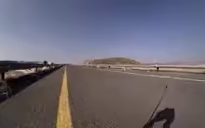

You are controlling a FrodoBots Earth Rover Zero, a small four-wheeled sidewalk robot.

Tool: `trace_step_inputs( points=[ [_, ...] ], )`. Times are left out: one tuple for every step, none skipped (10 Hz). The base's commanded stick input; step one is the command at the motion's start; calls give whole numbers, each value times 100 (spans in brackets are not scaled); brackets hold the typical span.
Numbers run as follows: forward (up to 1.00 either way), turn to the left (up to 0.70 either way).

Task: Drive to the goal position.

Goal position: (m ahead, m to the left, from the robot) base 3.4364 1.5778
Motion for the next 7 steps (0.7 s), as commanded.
trace_step_inputs(
  points=[
    [85,0],
    [85,0],
    [85,7],
    [85,23],
    [85,28],
    [85,12],
    [85,0]
  ],
)
